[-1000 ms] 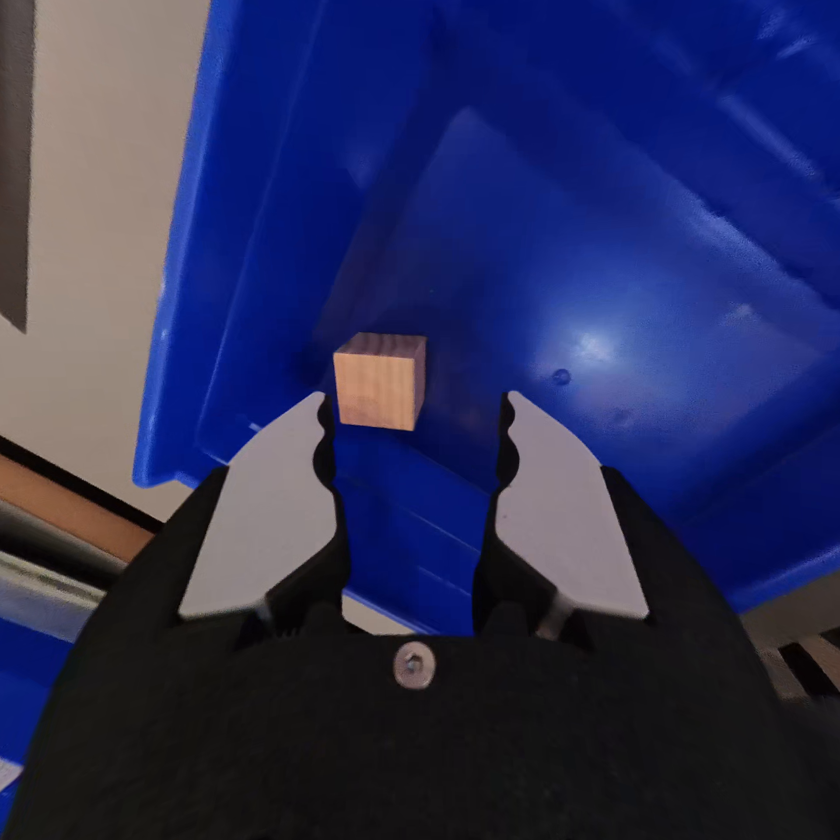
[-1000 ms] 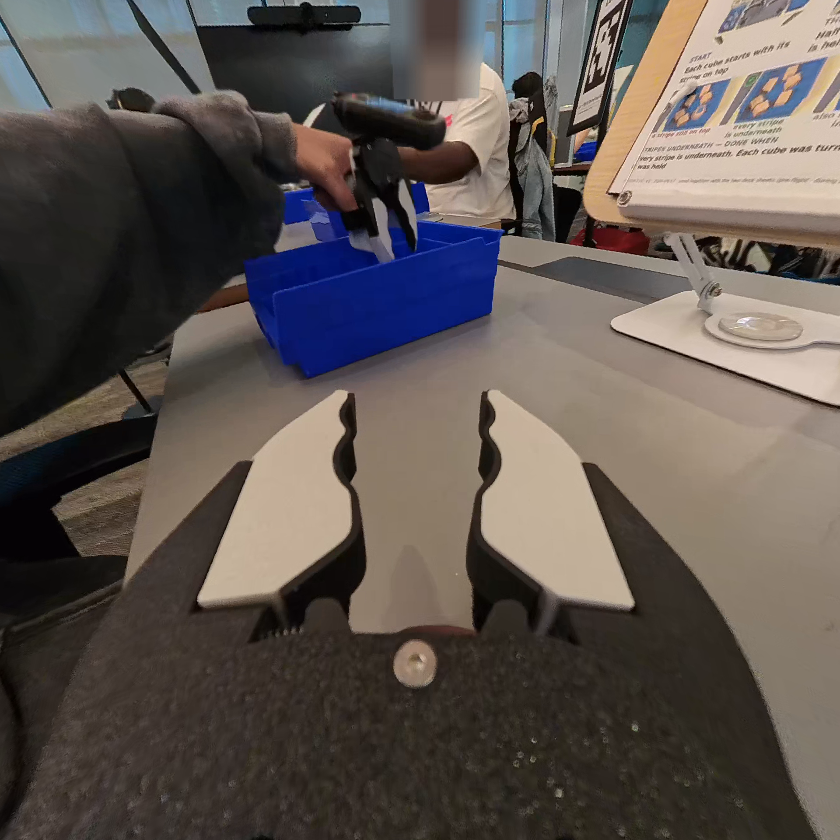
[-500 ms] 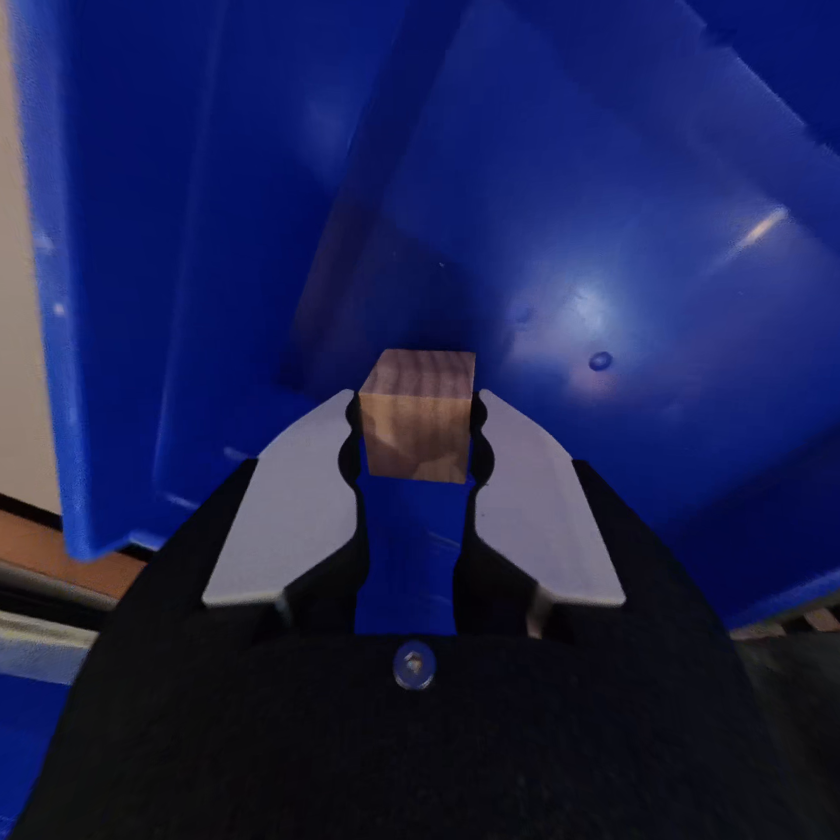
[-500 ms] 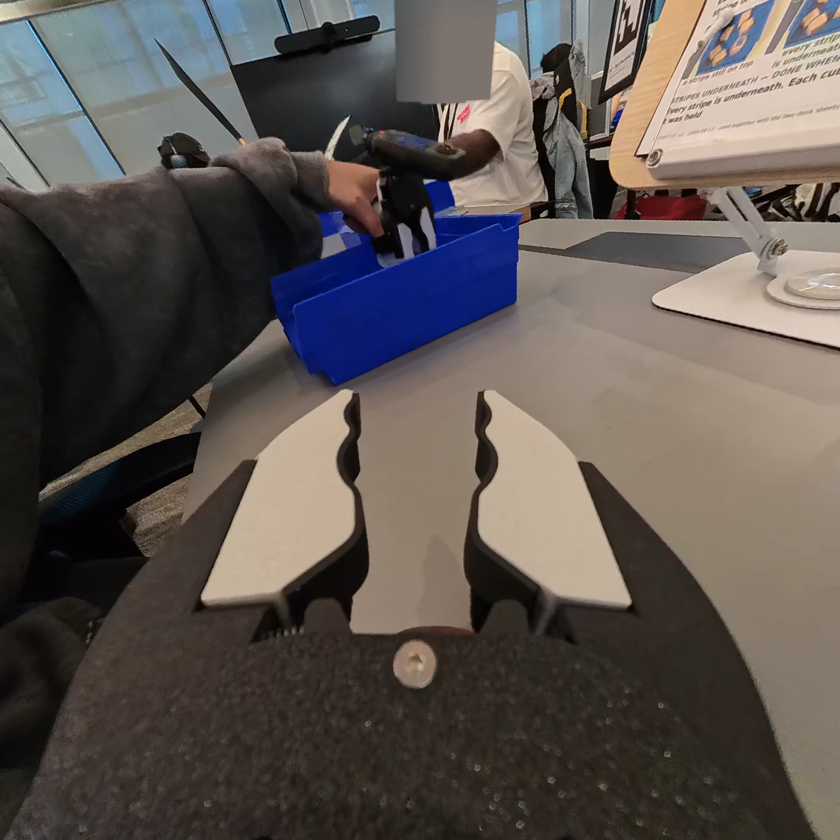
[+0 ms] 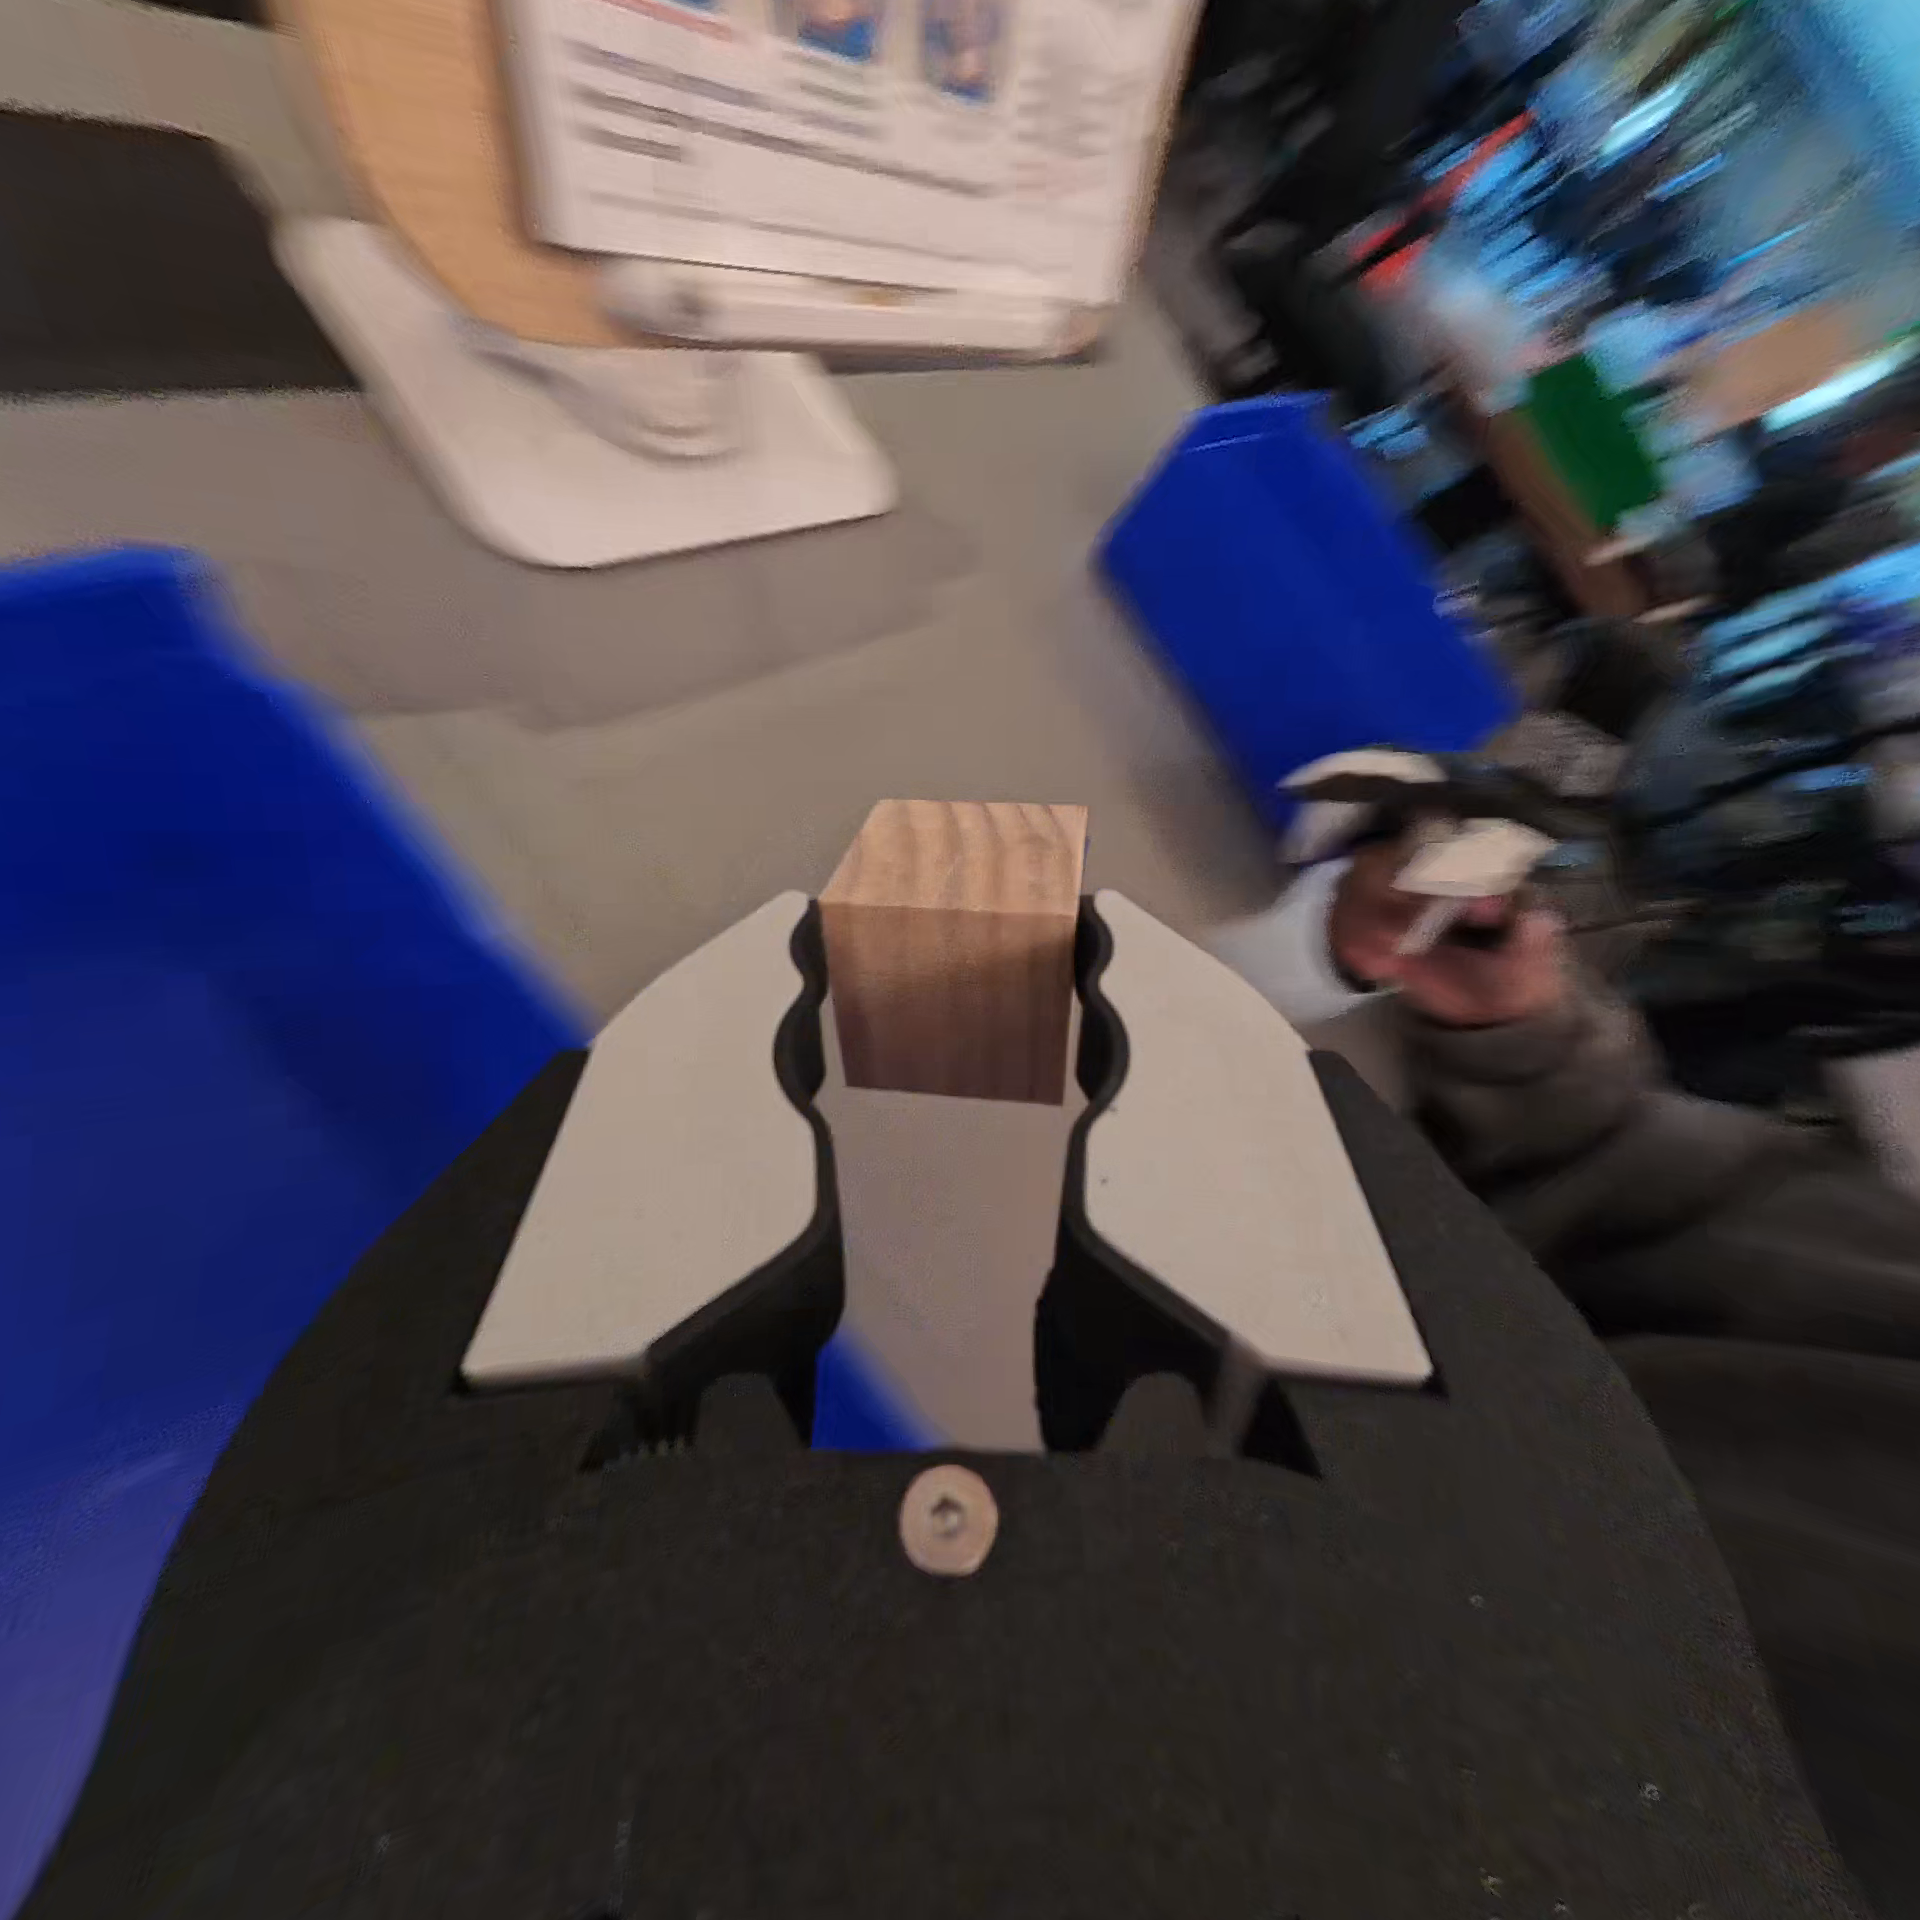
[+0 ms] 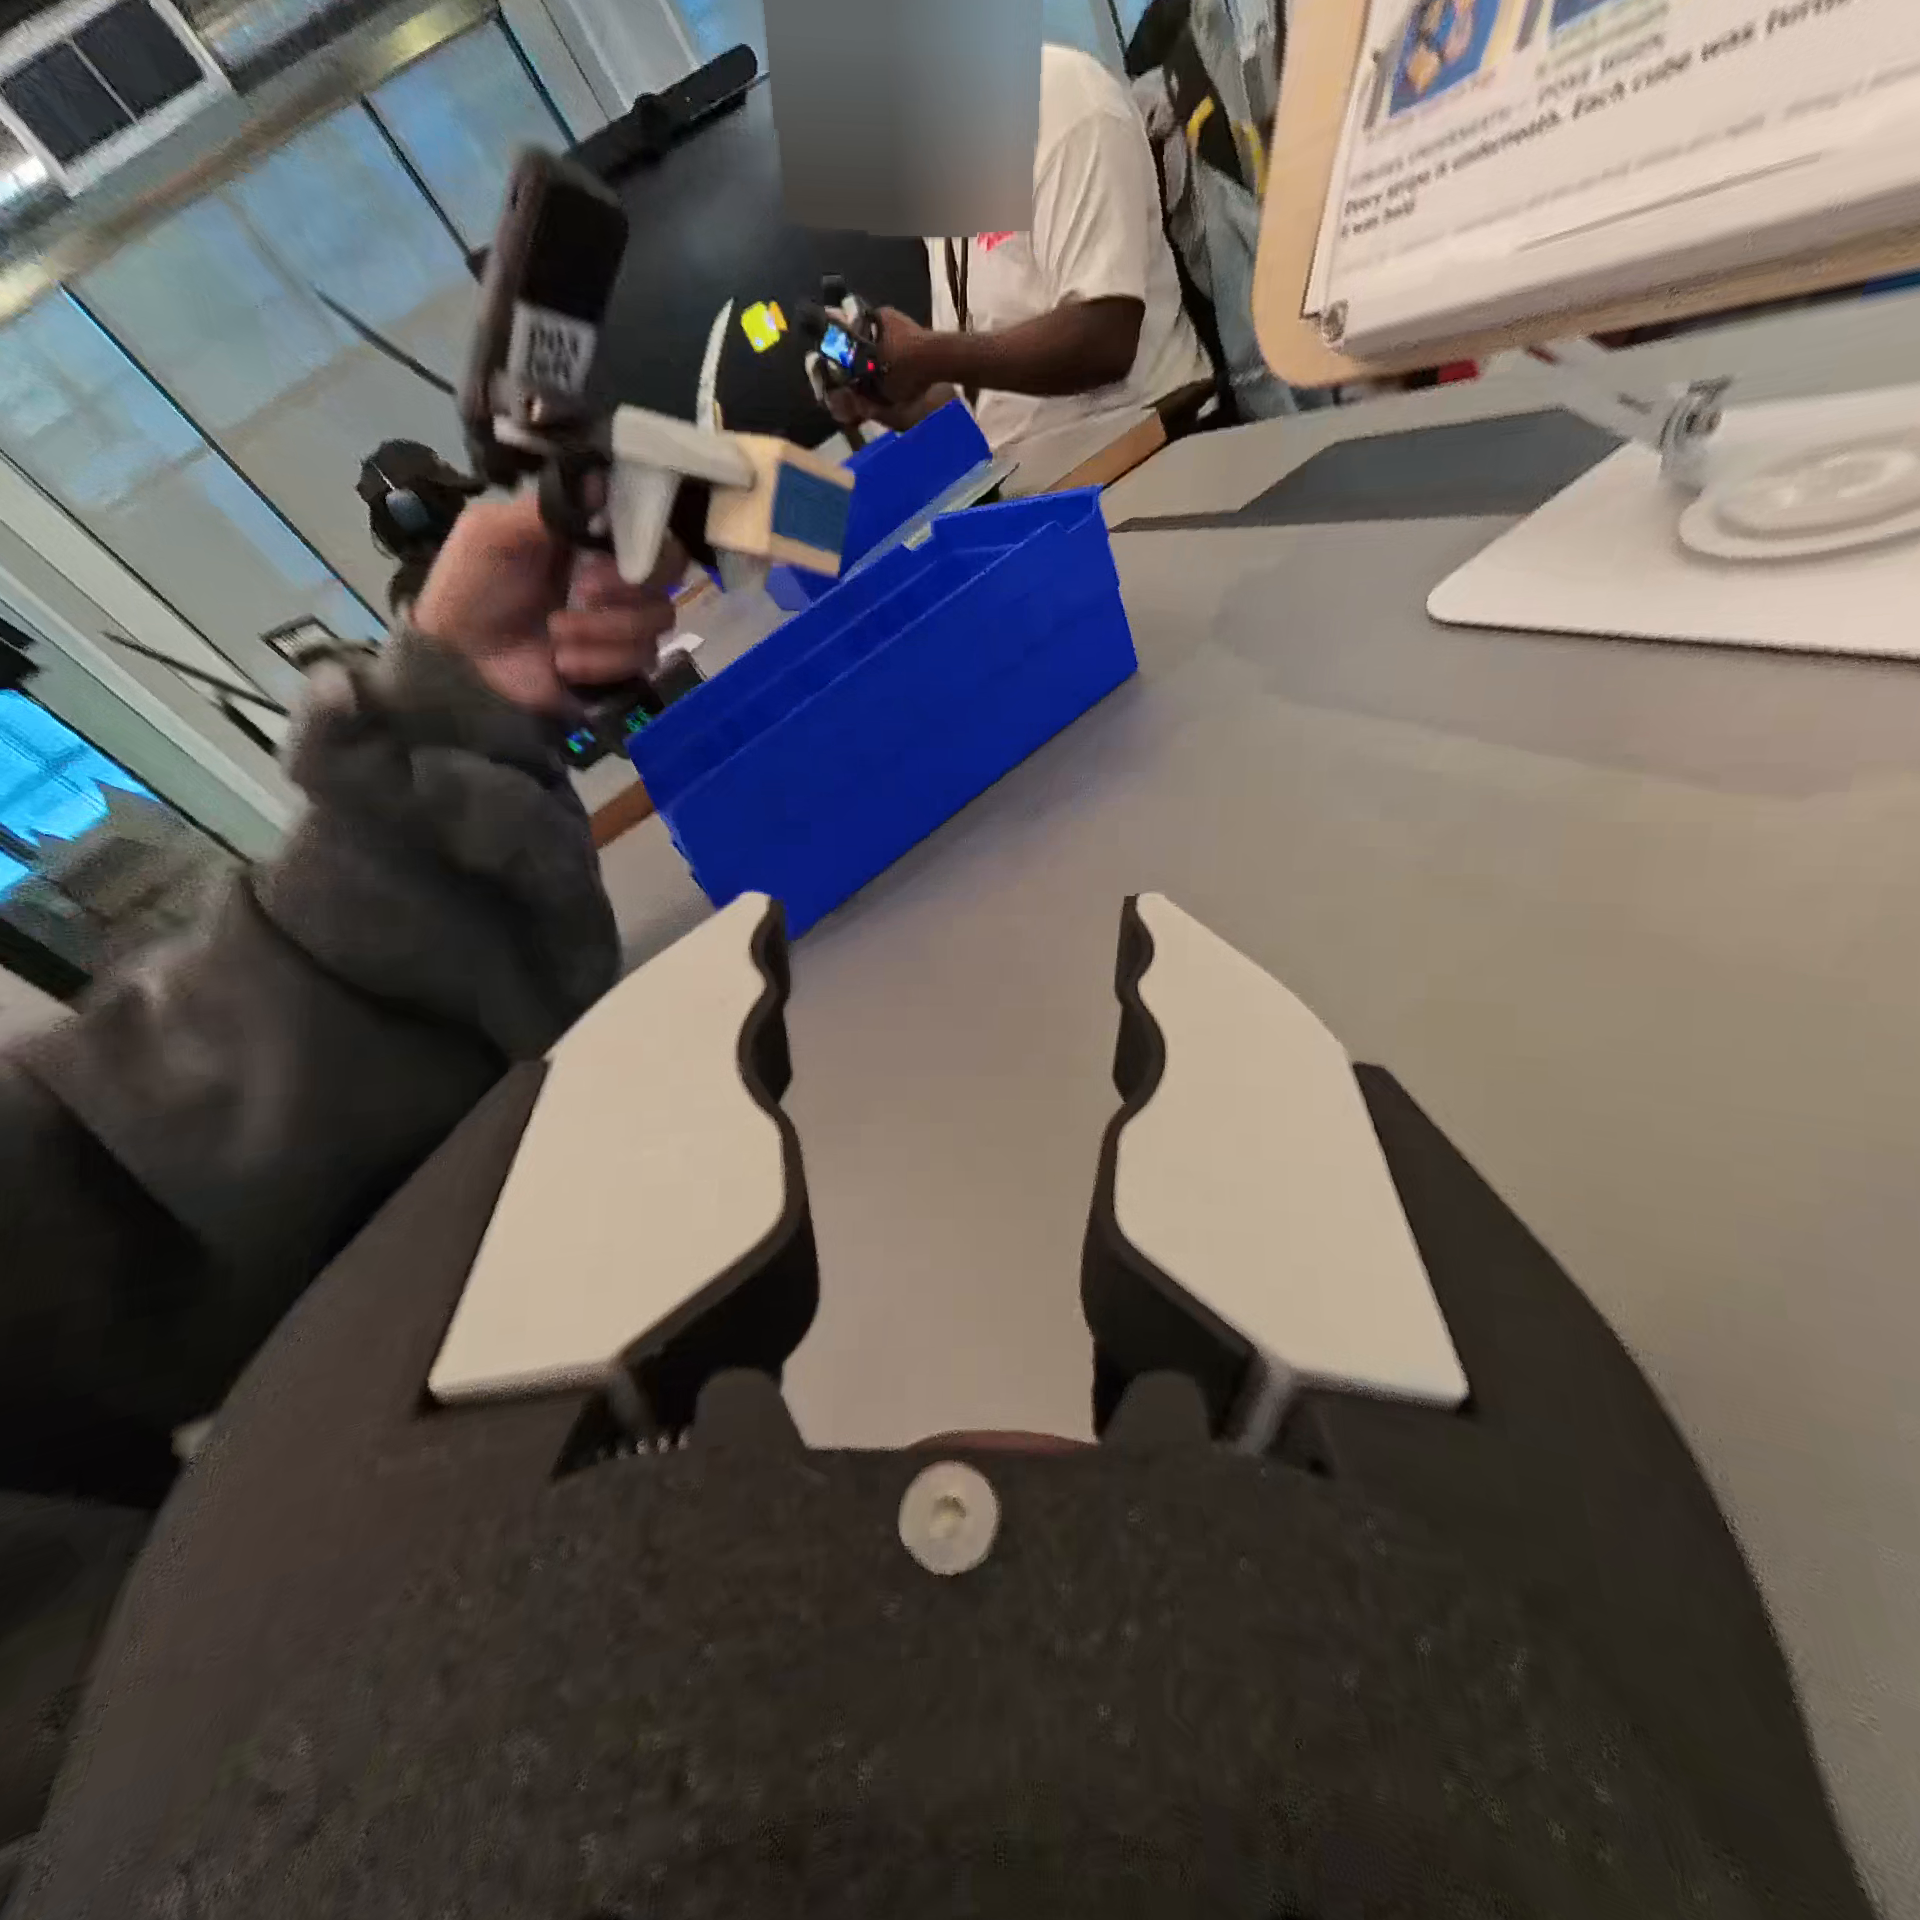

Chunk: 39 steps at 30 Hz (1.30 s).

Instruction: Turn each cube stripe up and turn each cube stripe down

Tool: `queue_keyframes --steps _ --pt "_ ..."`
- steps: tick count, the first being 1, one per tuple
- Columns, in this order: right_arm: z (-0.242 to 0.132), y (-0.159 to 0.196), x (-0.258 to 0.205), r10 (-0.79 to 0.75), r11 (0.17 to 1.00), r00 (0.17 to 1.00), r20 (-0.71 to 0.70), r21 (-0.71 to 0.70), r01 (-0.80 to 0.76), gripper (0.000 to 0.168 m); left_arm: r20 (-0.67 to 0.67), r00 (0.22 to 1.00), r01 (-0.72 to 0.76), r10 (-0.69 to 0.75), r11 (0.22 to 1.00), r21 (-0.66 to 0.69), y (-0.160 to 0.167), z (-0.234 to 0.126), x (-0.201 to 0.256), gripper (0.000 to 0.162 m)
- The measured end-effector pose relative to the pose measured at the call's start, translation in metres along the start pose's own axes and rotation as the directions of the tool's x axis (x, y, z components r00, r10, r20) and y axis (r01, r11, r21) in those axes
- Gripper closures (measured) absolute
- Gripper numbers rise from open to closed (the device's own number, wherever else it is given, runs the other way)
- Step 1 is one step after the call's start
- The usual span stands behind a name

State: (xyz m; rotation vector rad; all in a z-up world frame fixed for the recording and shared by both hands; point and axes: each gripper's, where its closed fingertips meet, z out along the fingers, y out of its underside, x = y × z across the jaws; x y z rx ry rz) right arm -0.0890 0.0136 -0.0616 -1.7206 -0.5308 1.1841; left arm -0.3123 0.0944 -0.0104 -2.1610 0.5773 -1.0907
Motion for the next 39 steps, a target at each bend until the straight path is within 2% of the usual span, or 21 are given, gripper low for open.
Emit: queue_keyframes --steps 2,4,6,8,11,15,20,21,22,24,27,28,30,31,33,36,38,39 --pt "0.000 -0.014 -0.001 0.120 0.993 0.992 0.041 -0.001 -0.120 0.103 -0.177 0.982 0.077 -0.071 0.997 0.026 0.009 0.027 0.041 0.117" --pt "0.002 -0.024 -0.007 0.212 0.977 0.972 0.103 -0.019 -0.211 0.099 -0.288 0.953 0.099 -0.091 0.995 0.015 0.017 0.056 0.073 0.117" --pt "0.008 -0.030 -0.012 0.230 0.973 0.963 0.140 -0.026 -0.229 0.105 -0.349 0.929 0.126 -0.121 0.992 -0.007 0.024 0.081 0.096 0.117" --pt "0.016 -0.024 -0.024 0.261 0.965 0.948 0.184 -0.072 -0.252 0.101 -0.422 0.891 0.176 -0.165 0.984 -0.013 0.026 0.099 0.117 0.117" --pt "0.024 -0.017 -0.046 0.339 0.940 0.903 0.264 -0.120 -0.318 0.101 -0.423 0.879 0.217 -0.222 0.974 -0.062 0.038 0.121 0.130 0.117" --pt "0.031 -0.010 -0.048 0.345 0.938 0.903 0.256 -0.135 -0.320 0.105 -0.413 0.892 0.192 -0.183 0.981 -0.019 0.043 0.131 0.136 0.117" --pt "0.040 -0.002 -0.040 0.400 0.917 0.883 0.248 -0.123 -0.380 0.107 -0.467 0.859 0.206 -0.209 0.977 -0.059 0.053 0.140 0.149 0.117" --pt "0.040 -0.001 -0.038 0.423 0.906 0.869 0.257 -0.121 -0.406 0.109 -0.452 0.867 0.206 -0.212 0.976 -0.062 0.056 0.144 0.148 0.117" --pt "0.038 -0.003 -0.038 0.452 0.892 0.845 0.286 -0.115 -0.438 0.123 -0.436 0.875 0.206 -0.211 0.977 -0.059 0.057 0.148 0.146 0.118" --pt "0.037 -0.002 -0.035 0.498 0.866 0.816 0.294 -0.117 -0.487 0.123 -0.443 0.867 0.222 -0.229 0.973 -0.069 0.059 0.151 0.145 0.118" --pt "0.038 0.001 -0.036 0.487 0.873 0.824 0.291 -0.119 -0.474 0.124 -0.461 0.853 0.232 -0.243 0.969 -0.082 0.057 0.148 0.144 0.118" --pt "0.038 0.002 -0.039 0.483 0.875 0.826 0.290 -0.134 -0.465 0.123 -0.477 0.842 0.258 -0.250 0.965 -0.050 0.049 0.142 0.143 0.113" --pt "0.038 0.002 -0.040 0.460 0.888 0.844 0.278 -0.141 -0.437 0.123 -0.506 0.827 0.308 -0.245 0.950 0.044 0.031 0.120 0.139 0.093" --pt "0.036 0.001 -0.040 0.448 0.894 0.852 0.272 -0.134 -0.427 0.123 -0.475 0.852 0.295 -0.218 0.951 0.093 0.030 0.110 0.133 0.087" --pt "0.032 -0.004 -0.040 0.430 0.903 0.863 0.265 -0.120 -0.412 0.123 -0.317 0.940 0.185 -0.125 0.969 0.166 0.048 0.100 0.116 0.084" --pt "0.022 -0.014 -0.036 0.382 0.924 0.895 0.231 -0.088 -0.372 0.124 -0.158 0.987 -0.001 0.025 0.989 0.148 0.116 0.105 0.112 0.082" --pt "0.014 -0.023 -0.029 0.336 0.942 0.923 0.186 -0.052 -0.332 0.124 -0.021 0.993 -0.112 0.117 0.982 0.153 0.160 0.106 0.102 0.091" --pt "0.009 -0.028 -0.025 0.314 0.949 0.935 0.164 -0.034 -0.313 0.124 0.011 0.993 -0.120 0.120 0.980 0.156 0.171 0.105 0.102 0.093"
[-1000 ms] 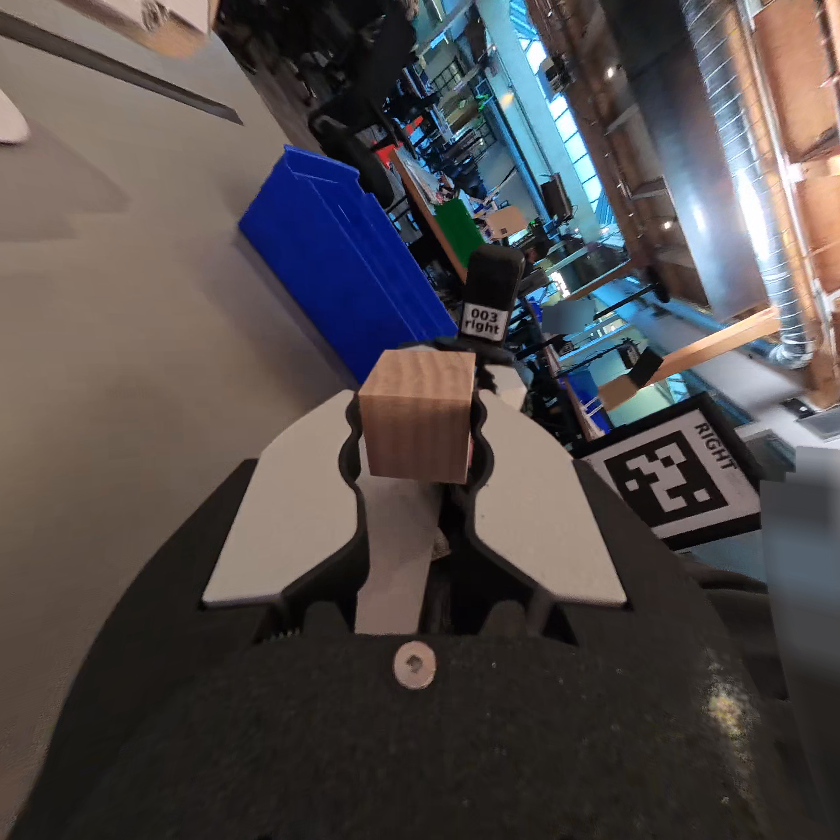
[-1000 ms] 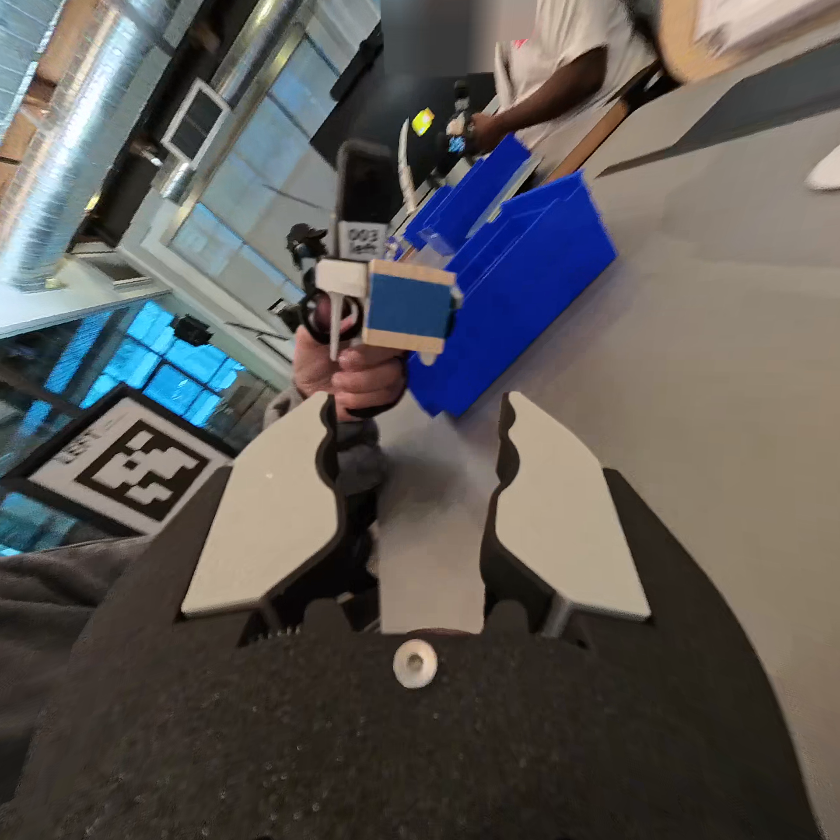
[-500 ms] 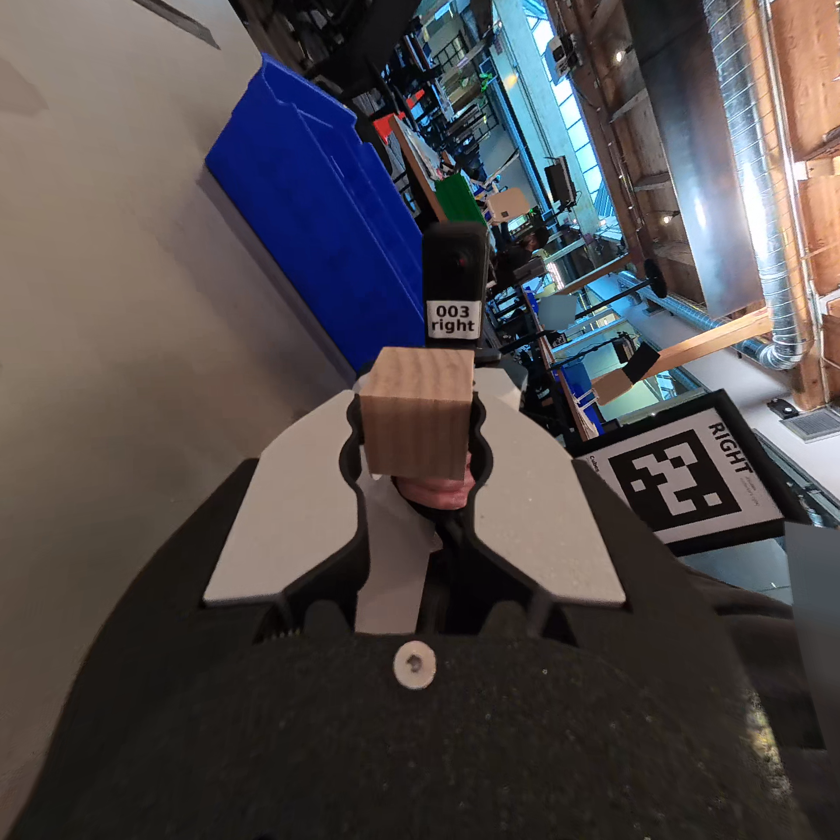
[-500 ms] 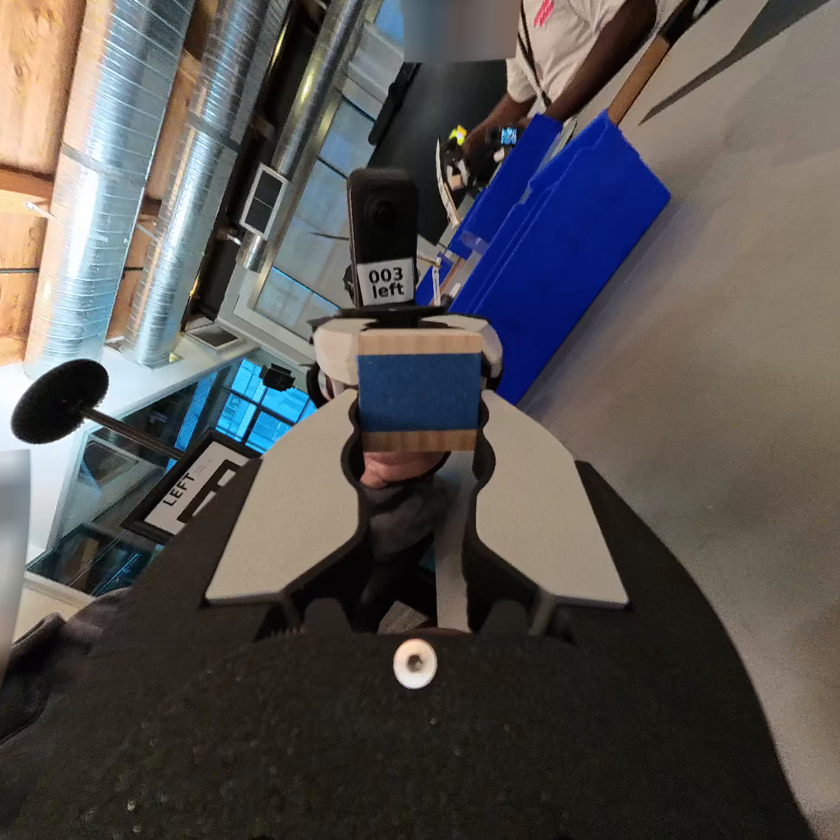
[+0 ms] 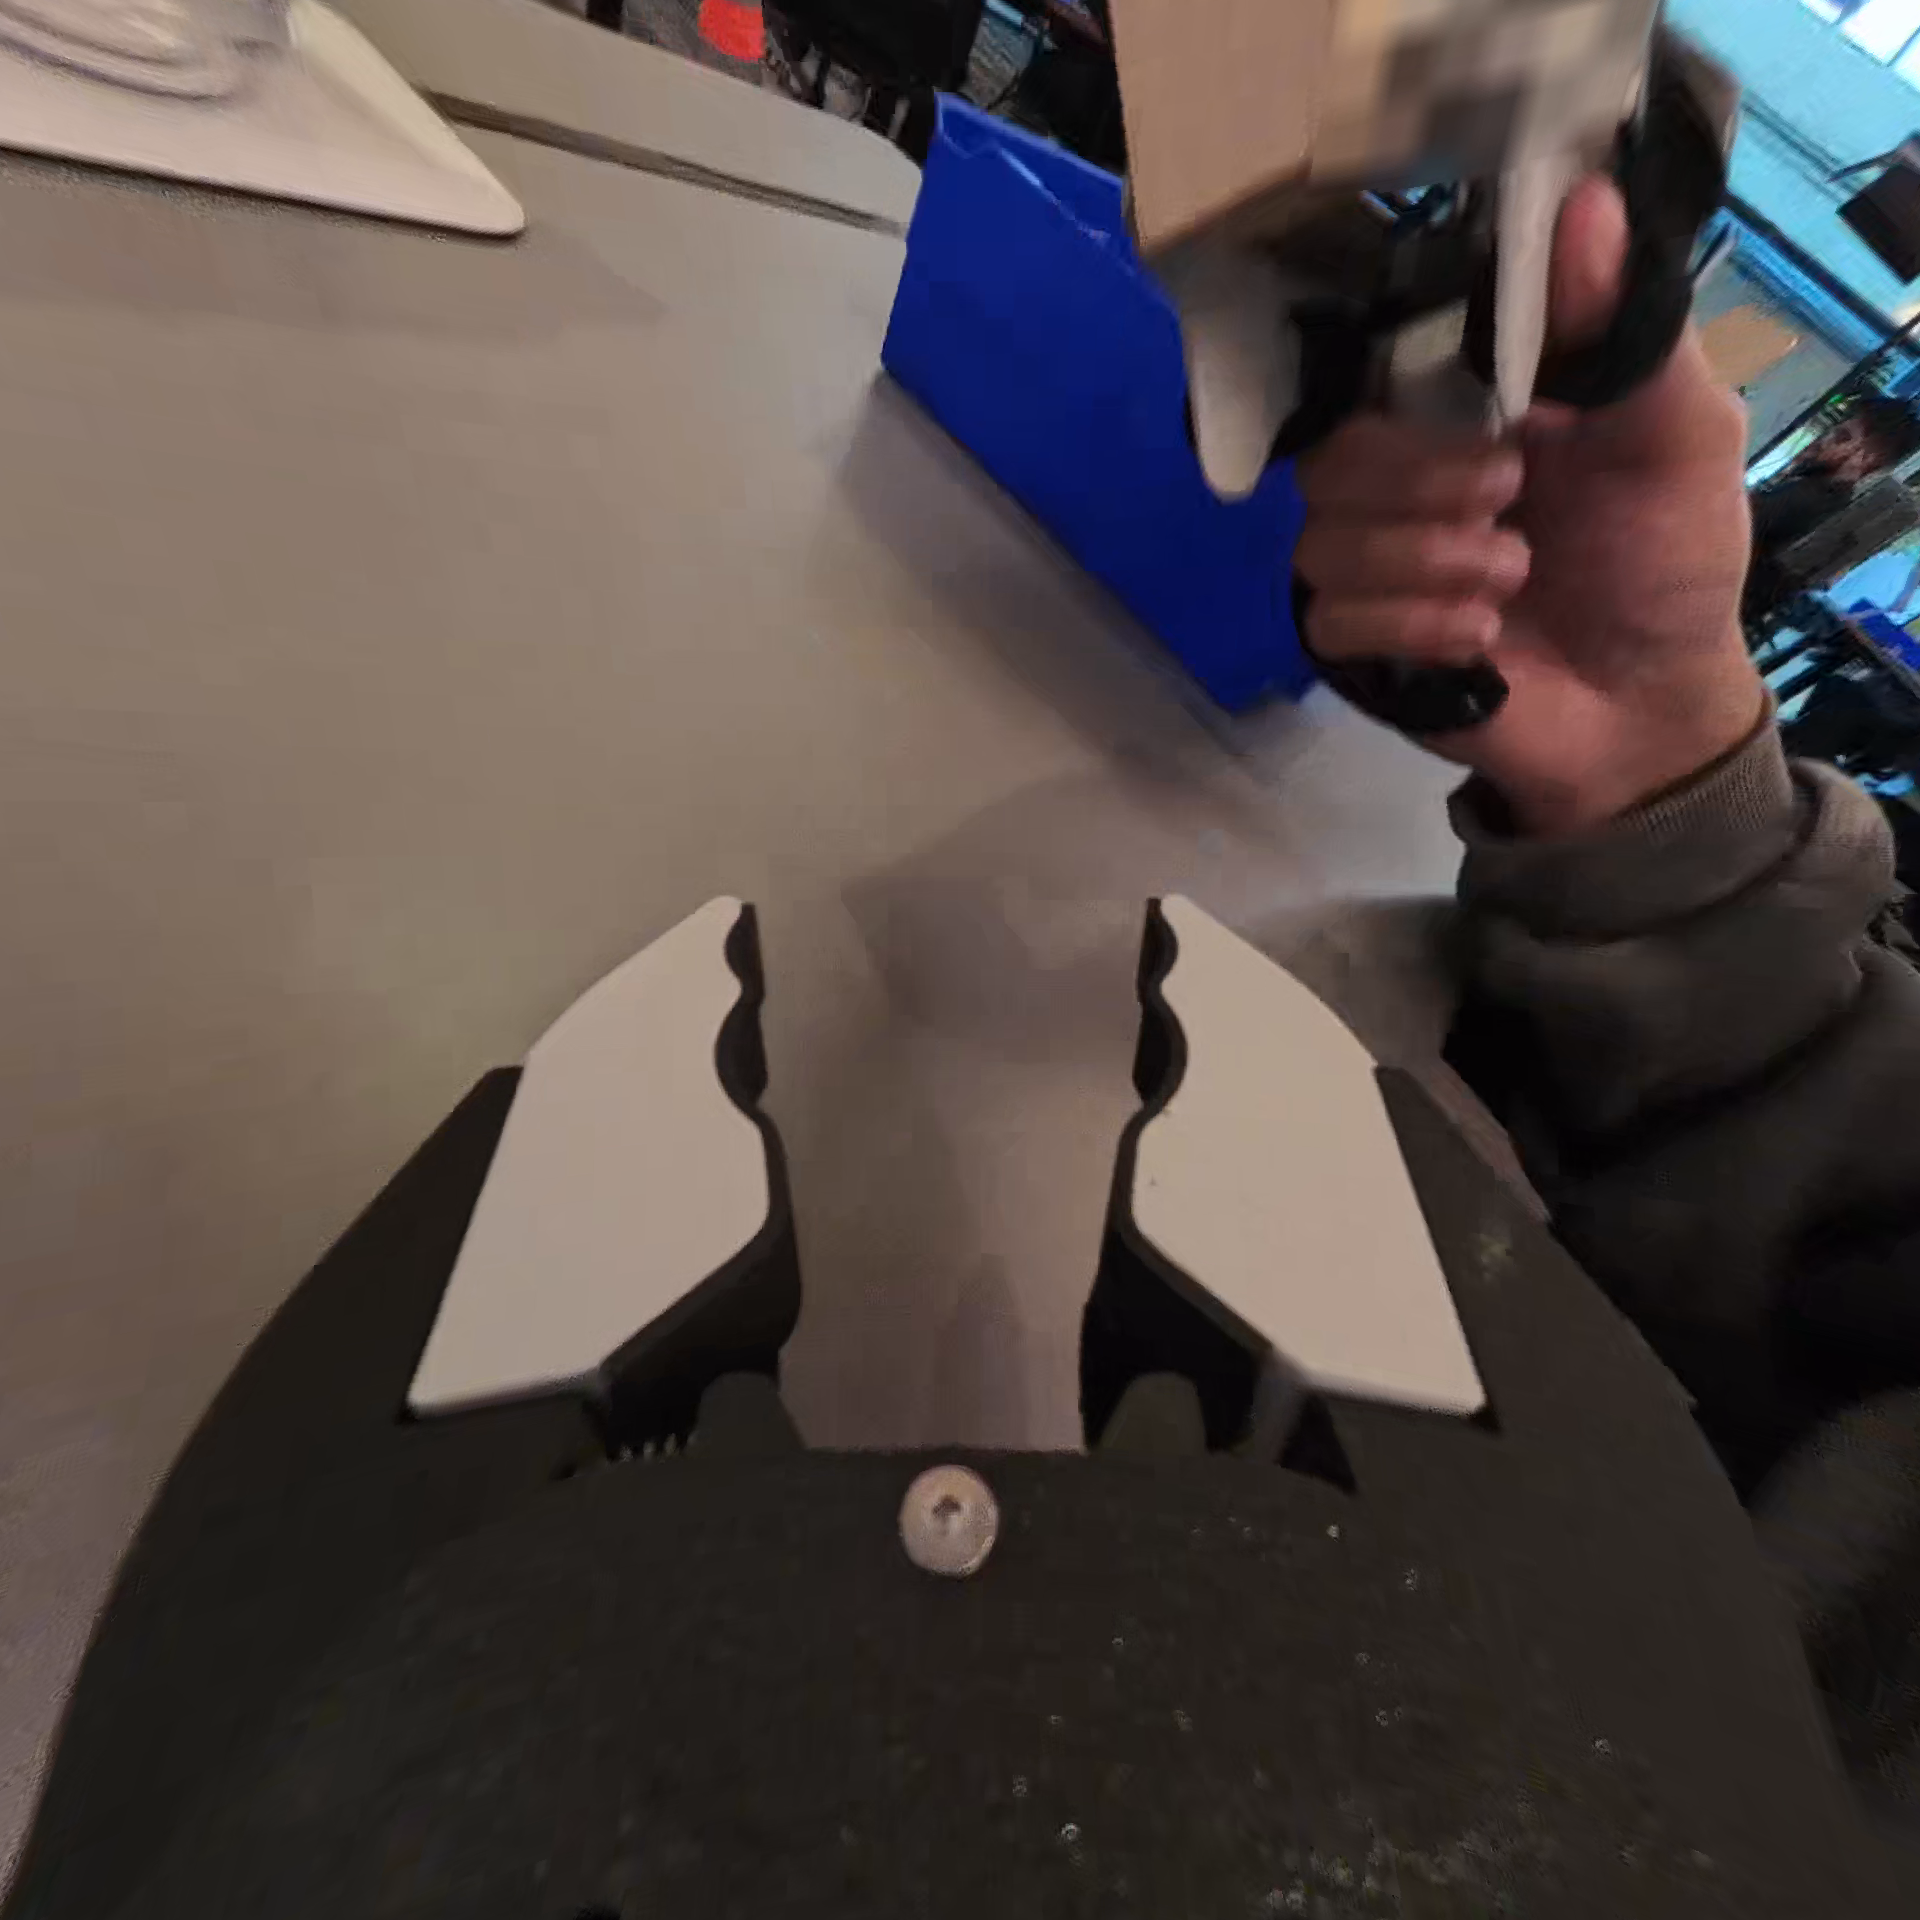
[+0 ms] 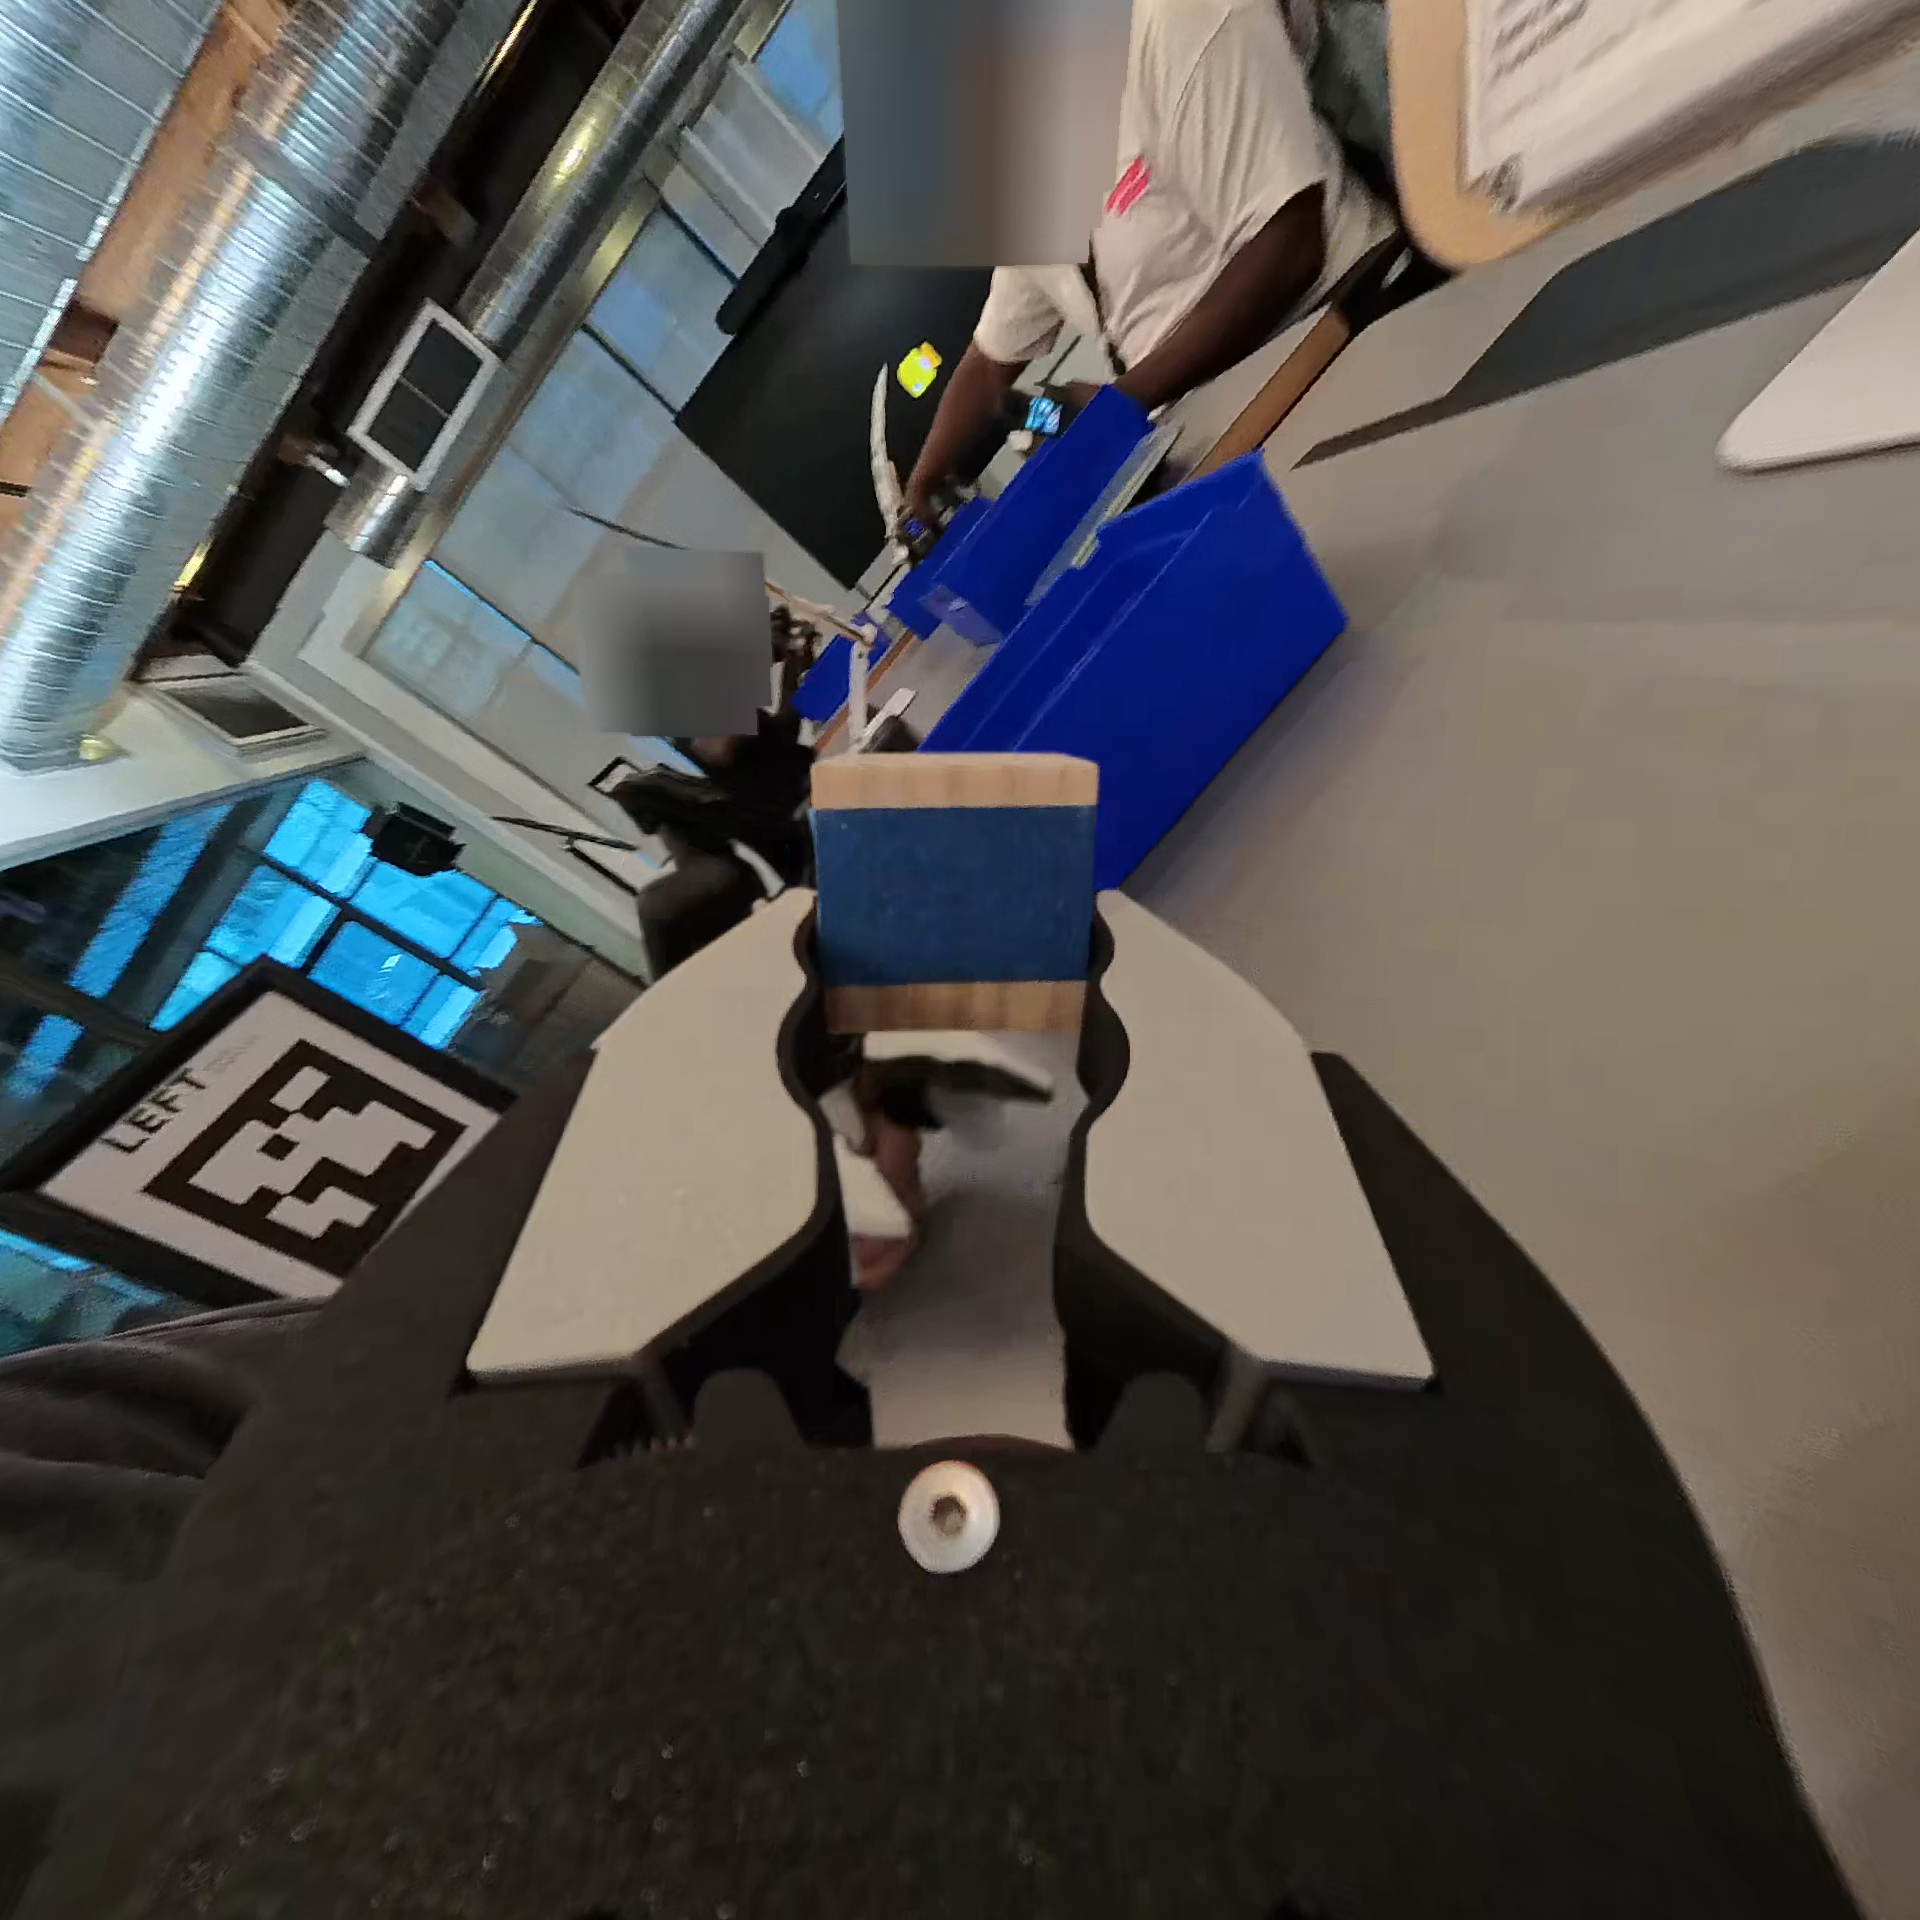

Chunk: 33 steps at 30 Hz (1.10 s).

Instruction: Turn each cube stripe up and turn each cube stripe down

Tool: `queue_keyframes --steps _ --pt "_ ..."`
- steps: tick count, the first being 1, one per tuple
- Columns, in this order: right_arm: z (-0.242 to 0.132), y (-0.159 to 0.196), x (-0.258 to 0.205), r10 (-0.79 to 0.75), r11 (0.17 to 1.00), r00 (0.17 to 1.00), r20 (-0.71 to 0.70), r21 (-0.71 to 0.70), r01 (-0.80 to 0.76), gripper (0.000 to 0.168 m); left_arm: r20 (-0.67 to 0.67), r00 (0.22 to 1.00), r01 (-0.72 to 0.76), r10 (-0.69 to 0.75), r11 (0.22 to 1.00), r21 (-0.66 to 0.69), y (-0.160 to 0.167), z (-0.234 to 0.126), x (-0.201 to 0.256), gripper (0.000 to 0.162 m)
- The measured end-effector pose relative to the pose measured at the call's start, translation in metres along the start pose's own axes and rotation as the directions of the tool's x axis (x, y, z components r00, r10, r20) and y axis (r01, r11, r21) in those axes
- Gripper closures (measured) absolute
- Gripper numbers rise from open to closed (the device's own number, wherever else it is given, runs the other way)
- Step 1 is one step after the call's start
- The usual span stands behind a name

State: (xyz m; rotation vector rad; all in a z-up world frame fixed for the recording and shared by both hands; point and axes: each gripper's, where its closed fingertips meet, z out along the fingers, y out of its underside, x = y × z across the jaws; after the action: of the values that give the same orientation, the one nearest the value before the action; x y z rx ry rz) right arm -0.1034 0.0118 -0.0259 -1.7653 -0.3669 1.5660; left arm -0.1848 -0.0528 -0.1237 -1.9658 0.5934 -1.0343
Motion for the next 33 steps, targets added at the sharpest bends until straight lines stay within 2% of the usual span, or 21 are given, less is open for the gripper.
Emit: queue_keyframes --steps 3,5,7,9,11,13,15,18,22,24,28,33 --pt "-0.022 -0.022 0.013 -0.103 0.993 0.987 -0.122 0.038 0.109 0.123 -0.133 0.989 0.068 -0.069 0.998 -0.014 0.002 -0.006 0.026 0.091" --pt "-0.051 -0.042 0.023 -0.159 0.984 0.959 -0.235 0.044 0.174 0.123 -0.121 0.992 0.026 -0.028 0.999 -0.018 0.000 -0.007 0.023 0.092" --pt "-0.097 -0.075 0.028 -0.205 0.965 0.906 -0.370 0.079 0.251 0.123 -0.082 0.996 -0.036 0.033 0.999 -0.029 0.001 -0.008 0.017 0.094" --pt "-0.158 -0.097 0.046 -0.227 0.954 0.790 -0.569 0.033 0.298 0.123 -0.078 0.996 -0.050 0.047 0.998 -0.037 0.001 -0.010 0.017 0.096" --pt "-0.215 -0.092 0.071 -0.213 0.969 0.649 -0.730 -0.075 0.234 0.123 -0.109 0.994 -0.037 0.031 0.998 -0.047 0.002 -0.012 0.021 0.096" --pt "-0.243 -0.063 0.088 -0.206 0.976 0.596 -0.776 -0.203 0.074 0.123 -0.109 0.994 -0.034 0.026 0.997 -0.065 0.003 -0.012 0.021 0.096" --pt "-0.249 -0.030 0.097 -0.263 0.933 0.582 -0.770 -0.356 -0.049 0.123 -0.117 0.993 -0.031 0.023 0.997 -0.073 0.004 -0.009 0.020 0.096" --pt "-0.247 0.005 0.110 -0.431 0.809 0.542 -0.722 -0.575 -0.123 0.123 -0.150 0.988 0.000 -0.015 0.995 -0.099 0.008 -0.004 0.022 0.096" --pt "-0.237 0.031 0.127 -0.561 0.662 0.550 -0.619 -0.734 -0.150 0.122 -0.162 0.987 -0.004 -0.016 0.993 -0.120 0.012 -0.002 0.025 0.096" --pt "-0.236 0.039 0.133 -0.611 0.606 0.546 -0.574 -0.782 -0.145 0.123 -0.153 0.988 -0.025 0.006 0.992 -0.121 0.013 -0.002 0.025 0.096" --pt "-0.238 0.048 0.147 -0.641 0.548 0.532 -0.554 -0.815 -0.188 0.122 -0.146 0.989 -0.043 0.023 0.990 -0.134 0.016 -0.003 0.025 0.096" --pt "-0.237 0.050 0.146 -0.602 0.569 0.551 -0.578 -0.795 -0.211 0.122 -0.152 0.988 -0.023 -0.001 0.987 -0.156 0.021 -0.003 0.024 0.095"
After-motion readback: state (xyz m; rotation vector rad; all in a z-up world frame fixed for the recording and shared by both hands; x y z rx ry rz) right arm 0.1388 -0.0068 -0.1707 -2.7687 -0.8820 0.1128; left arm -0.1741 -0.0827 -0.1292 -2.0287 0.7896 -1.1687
